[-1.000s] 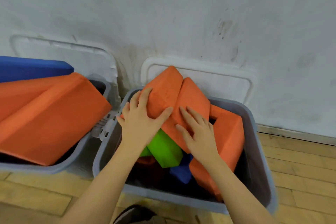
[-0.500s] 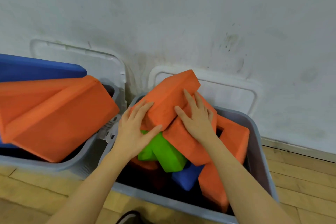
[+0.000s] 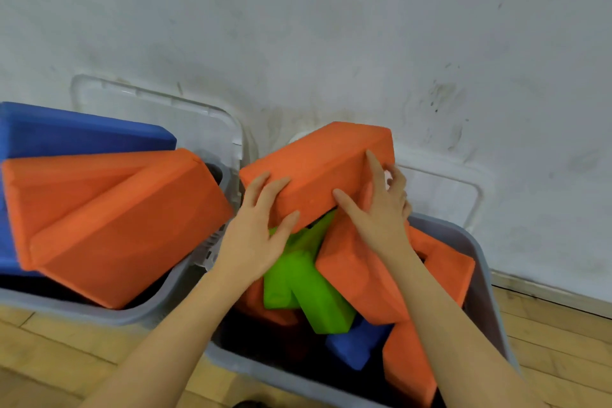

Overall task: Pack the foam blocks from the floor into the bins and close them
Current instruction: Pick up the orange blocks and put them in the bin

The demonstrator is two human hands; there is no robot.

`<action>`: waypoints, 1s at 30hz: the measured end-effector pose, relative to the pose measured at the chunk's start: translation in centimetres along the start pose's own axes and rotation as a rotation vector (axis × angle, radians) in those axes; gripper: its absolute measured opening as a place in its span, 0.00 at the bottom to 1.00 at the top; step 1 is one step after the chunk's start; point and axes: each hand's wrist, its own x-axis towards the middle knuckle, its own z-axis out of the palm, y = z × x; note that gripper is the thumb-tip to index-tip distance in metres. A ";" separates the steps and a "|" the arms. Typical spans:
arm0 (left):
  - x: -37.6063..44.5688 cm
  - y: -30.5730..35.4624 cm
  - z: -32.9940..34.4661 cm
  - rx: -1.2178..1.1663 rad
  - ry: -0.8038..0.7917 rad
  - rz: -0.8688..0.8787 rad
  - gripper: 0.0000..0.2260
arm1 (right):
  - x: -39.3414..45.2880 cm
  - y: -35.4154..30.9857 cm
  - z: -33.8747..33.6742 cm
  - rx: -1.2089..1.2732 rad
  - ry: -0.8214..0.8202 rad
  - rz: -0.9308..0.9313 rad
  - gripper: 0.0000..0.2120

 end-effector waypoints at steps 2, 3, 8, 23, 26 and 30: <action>0.9 -0.7 -1.1 -0.042 -0.034 0.101 0.24 | 0.7 -0.5 -0.4 0.028 0.011 0.001 0.48; 1.3 -1.1 -1.4 -0.058 -0.062 0.144 0.23 | 1.1 -0.5 -0.6 0.066 -0.003 0.002 0.51; 2.6 -2.1 -1.1 -0.132 -0.098 0.097 0.21 | 2.1 0.0 -0.5 0.111 0.034 0.000 0.45; 12.7 -7.4 -3.0 0.532 -0.222 0.028 0.39 | 6.2 -1.8 6.6 0.057 0.050 -0.002 0.27; 14.3 -7.6 -2.9 0.579 -0.209 0.072 0.37 | 7.2 -2.0 6.4 0.065 0.071 0.013 0.26; 16.8 -6.8 -4.3 0.686 -0.188 0.132 0.36 | 7.9 -3.7 6.6 0.087 0.118 0.021 0.26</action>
